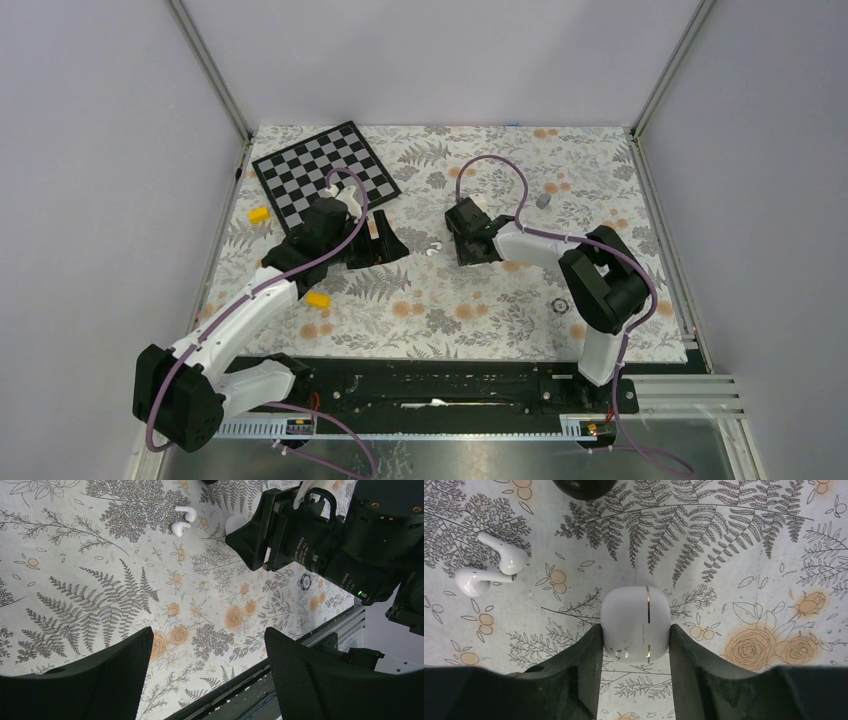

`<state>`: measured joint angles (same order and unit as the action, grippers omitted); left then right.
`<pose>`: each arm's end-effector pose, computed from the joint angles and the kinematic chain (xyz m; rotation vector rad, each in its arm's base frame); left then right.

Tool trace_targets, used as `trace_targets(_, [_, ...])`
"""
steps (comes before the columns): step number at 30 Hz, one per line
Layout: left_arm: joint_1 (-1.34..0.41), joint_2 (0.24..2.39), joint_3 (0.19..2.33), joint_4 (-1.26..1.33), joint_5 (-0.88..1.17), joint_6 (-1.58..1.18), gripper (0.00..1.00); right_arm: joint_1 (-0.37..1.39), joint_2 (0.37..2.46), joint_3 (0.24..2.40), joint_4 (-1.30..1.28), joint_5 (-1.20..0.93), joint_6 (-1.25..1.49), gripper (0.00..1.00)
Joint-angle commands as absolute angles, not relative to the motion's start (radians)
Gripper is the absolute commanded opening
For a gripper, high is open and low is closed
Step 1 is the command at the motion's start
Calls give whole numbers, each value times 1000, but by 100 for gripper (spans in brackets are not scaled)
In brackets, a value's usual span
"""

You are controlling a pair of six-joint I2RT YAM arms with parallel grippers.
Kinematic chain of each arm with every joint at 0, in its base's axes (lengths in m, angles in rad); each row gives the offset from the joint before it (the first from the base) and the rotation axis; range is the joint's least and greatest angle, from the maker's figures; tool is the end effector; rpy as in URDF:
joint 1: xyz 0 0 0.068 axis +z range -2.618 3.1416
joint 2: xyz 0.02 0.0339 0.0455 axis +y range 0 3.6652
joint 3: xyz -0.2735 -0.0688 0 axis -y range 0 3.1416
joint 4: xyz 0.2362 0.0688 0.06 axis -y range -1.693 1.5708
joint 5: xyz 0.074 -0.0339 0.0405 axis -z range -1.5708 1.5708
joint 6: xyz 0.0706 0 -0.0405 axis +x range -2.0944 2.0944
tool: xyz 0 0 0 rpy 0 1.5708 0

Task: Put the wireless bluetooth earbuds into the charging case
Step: Pick up the charging case at the center of the board.

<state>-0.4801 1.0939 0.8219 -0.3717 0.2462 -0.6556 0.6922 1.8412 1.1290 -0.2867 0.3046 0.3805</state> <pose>0.2156 -0.1317 0.2653 -0.0609 2.3426 -0.8728 0.3119 0.2311 0.1493 -0.2766 2.4870 0.0457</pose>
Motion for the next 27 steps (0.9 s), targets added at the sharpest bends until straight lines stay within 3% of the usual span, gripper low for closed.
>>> trace_targets(1, [-485, 1085, 817, -339, 265, -659, 84, 695, 1818, 1118, -246, 308, 415, 42])
trace_targets(6, [-483, 1109, 817, -339, 272, -688, 84, 696, 1668, 1011, -171, 230, 406, 40])
trace_targets(9, [-484, 1144, 821, -311, 334, -724, 90, 696, 1520, 895, -84, 164, 387, 41])
trace_targets(16, [-512, 1247, 747, 3, 523, -928, 99, 707, 1297, 661, 106, -18, 382, 42])
trace_targets(27, [-571, 1489, 715, 337, 669, -1141, 99, 722, 1105, 503, 214, -95, 365, 44])
